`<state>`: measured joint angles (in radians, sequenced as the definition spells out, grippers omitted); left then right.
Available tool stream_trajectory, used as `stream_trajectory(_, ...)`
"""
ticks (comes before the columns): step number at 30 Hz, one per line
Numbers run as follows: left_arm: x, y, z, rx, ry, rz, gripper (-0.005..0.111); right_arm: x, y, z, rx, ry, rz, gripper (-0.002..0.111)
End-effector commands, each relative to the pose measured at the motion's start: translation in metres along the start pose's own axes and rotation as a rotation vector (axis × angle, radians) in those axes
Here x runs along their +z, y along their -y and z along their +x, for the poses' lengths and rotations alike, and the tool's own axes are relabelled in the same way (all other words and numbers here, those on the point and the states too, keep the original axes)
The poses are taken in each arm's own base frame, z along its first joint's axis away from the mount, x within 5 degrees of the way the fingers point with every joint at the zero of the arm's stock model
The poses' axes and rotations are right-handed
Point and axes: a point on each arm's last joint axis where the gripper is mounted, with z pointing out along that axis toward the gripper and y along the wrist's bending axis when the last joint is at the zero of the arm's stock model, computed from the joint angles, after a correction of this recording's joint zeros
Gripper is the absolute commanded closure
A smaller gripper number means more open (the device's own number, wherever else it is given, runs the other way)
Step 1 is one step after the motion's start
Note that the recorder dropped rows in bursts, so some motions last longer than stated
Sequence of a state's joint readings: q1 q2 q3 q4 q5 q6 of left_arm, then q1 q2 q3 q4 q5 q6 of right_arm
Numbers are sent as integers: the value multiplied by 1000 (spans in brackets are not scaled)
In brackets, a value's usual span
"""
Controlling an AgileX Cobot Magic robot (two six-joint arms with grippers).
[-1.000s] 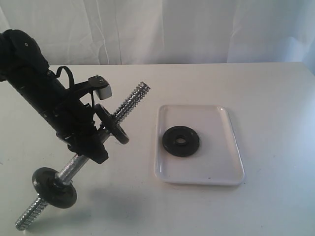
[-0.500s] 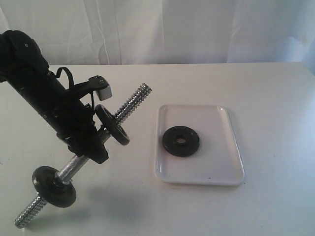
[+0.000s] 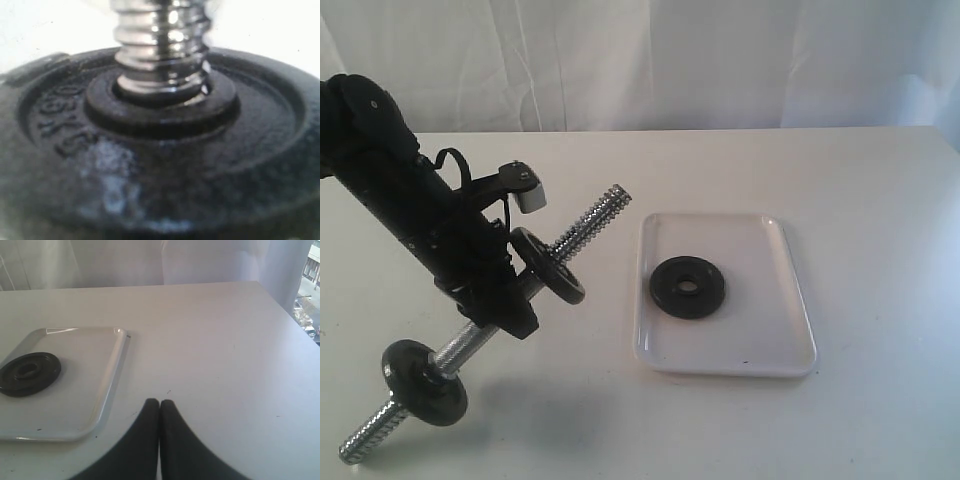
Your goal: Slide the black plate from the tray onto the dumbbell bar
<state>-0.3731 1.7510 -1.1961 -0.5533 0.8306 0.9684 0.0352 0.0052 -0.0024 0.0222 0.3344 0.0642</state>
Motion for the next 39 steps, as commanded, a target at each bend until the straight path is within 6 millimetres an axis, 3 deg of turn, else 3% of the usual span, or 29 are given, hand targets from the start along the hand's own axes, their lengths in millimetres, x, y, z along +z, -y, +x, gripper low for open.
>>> stream_trajectory(1,-19,14,-15,-14,119,48,107,0,0,-1,0,22,-5,108)
stream_trajectory(15,-19,14,-16,-17,123,47,107,0,-1,-6,29,75,-16,108)
stream_trajectory(21,-20,13,-16,-17,127,37,107,-4,-3,-27,655,284,-134,108)
stream_trajectory(25,-19,14,-16,-17,127,39,107,-4,-3,-27,982,263,-185,108)
stream_trajectory(28,-19,14,-16,-16,125,38,107,-4,-4,-25,1055,235,-192,108)
stream_trajectory(39,-19,13,-16,-16,126,33,107,-4,-4,-24,1055,222,-190,108)
